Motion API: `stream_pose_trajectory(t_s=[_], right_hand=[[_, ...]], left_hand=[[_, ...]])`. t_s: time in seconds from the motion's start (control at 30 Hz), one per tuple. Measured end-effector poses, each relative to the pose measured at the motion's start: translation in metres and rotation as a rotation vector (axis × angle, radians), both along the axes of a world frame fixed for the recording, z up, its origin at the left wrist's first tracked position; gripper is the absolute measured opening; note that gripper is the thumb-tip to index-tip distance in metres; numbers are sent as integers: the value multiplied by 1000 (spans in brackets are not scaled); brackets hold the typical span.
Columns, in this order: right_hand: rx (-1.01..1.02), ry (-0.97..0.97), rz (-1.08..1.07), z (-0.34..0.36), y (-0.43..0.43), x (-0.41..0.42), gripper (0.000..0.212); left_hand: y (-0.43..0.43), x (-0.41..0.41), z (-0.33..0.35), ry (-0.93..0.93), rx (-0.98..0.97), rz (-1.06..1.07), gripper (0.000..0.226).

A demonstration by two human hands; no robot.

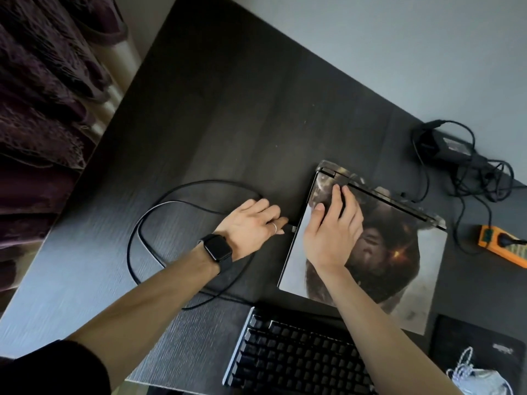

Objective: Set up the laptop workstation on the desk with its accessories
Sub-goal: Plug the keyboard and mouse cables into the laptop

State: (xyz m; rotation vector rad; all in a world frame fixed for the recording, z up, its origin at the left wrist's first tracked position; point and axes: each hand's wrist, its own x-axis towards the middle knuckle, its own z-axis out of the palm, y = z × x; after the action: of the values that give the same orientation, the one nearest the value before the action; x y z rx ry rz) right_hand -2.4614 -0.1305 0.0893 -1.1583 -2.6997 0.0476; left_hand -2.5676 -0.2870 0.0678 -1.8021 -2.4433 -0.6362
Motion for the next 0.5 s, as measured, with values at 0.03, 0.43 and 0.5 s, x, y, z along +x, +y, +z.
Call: stream_pose_trajectory(t_s=[0.03, 0.43, 0.5], right_hand=[[3, 2, 3, 0, -1, 0, 48], [40, 1, 18, -2, 0, 0, 48], [46, -1, 16, -2, 2, 0, 48]], left_hand=[[-1, 2, -2, -4, 6, 16, 43], [9, -12, -2, 83, 22, -101, 47], [10, -8, -1, 92, 32, -92, 46]])
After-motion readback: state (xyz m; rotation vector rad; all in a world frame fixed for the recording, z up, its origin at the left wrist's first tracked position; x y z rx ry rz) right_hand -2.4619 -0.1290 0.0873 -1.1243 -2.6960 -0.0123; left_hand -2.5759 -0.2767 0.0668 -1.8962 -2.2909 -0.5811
